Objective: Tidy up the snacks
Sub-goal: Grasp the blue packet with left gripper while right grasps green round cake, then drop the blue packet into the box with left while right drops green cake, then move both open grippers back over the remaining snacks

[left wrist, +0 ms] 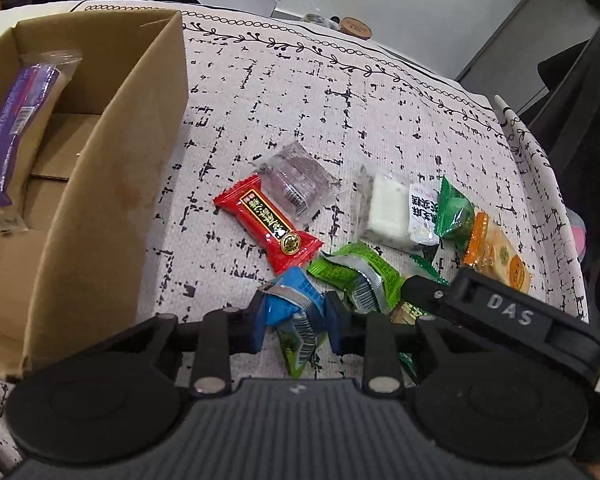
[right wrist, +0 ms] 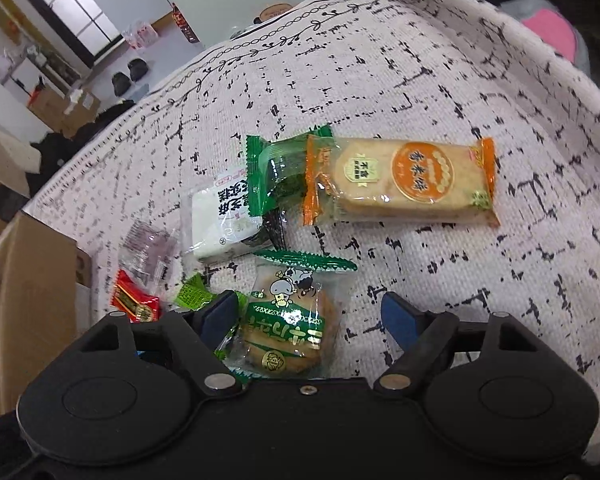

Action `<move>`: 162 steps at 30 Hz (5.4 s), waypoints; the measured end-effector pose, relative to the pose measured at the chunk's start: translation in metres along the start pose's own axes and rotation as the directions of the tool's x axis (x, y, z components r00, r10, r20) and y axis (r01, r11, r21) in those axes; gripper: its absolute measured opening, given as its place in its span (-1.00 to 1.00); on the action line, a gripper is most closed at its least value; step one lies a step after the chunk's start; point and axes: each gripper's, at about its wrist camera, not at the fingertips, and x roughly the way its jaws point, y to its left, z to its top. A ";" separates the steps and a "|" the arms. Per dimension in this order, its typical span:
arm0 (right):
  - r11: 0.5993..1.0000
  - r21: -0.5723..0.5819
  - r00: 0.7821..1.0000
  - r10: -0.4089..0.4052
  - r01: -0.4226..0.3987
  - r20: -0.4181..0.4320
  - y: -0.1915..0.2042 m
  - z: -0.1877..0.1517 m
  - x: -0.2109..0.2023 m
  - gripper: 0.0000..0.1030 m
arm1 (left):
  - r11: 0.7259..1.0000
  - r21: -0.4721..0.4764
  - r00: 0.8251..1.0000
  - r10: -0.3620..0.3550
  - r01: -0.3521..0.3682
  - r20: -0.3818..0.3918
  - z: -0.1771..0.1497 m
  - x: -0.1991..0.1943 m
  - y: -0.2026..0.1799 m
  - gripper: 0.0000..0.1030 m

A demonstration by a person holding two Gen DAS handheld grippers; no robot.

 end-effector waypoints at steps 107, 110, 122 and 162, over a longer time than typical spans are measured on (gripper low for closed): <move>0.953 -0.086 0.956 0.294 -0.291 0.022 0.228 -0.051 -0.078 -0.03 | 0.899 -0.438 0.956 0.135 -0.008 0.260 0.044 -0.159 0.204 0.44; 0.953 -0.090 0.956 0.293 -0.289 0.027 0.225 -0.051 -0.080 0.05 | 0.888 -0.459 0.955 0.159 -0.028 0.249 0.044 -0.158 0.207 0.50; 0.975 -0.112 0.974 0.203 -0.192 0.099 0.178 -0.045 -0.112 0.50 | 0.917 -0.398 0.965 0.137 -0.038 0.222 0.045 -0.146 0.192 0.66; 0.998 -0.052 0.978 0.057 -0.048 0.199 0.007 -0.044 -0.174 0.76 | 0.997 -0.028 0.984 -0.071 0.077 0.165 -0.005 -0.136 0.043 0.69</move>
